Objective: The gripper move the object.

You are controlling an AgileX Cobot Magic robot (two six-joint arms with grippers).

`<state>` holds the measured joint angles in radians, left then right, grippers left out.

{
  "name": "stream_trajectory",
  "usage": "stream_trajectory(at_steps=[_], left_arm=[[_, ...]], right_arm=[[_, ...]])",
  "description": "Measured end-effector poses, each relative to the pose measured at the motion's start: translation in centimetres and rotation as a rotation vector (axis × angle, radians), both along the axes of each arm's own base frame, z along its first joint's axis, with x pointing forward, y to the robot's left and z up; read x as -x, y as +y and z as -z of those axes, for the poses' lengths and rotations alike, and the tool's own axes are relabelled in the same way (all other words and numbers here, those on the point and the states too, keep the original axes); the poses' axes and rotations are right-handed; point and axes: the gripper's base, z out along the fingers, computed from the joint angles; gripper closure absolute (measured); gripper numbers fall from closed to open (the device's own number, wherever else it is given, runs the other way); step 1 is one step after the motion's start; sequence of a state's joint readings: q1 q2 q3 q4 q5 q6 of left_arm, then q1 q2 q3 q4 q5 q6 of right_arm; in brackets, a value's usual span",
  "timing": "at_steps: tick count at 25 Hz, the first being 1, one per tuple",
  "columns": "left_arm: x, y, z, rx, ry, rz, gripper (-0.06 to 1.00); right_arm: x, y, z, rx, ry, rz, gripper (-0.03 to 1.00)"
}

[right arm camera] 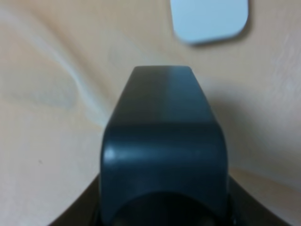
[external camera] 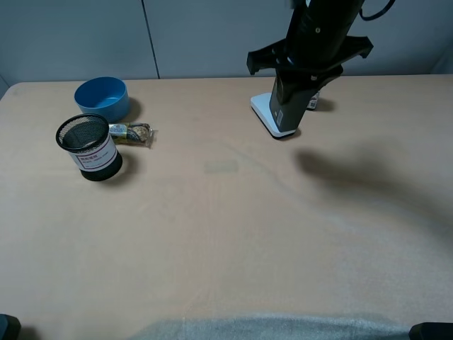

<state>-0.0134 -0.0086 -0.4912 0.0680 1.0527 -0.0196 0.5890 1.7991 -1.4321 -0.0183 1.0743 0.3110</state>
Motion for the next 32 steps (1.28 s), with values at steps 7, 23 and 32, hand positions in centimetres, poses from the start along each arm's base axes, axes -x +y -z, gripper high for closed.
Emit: stream_trajectory(at_steps=[7, 23, 32], left_arm=[[0.0, 0.0, 0.0, 0.0, 0.0, 0.0, 0.21], [0.0, 0.0, 0.0, 0.0, 0.0, 0.0, 0.21], [0.0, 0.0, 0.0, 0.0, 0.0, 0.0, 0.21]], right_arm=[[-1.5, 0.8, -5.3, -0.057, -0.131, -0.032, 0.67], [-3.0, 2.7, -11.9, -0.16, -0.332, -0.09, 0.67], [-0.3, 9.9, -9.9, -0.175, -0.298, -0.277, 0.67]])
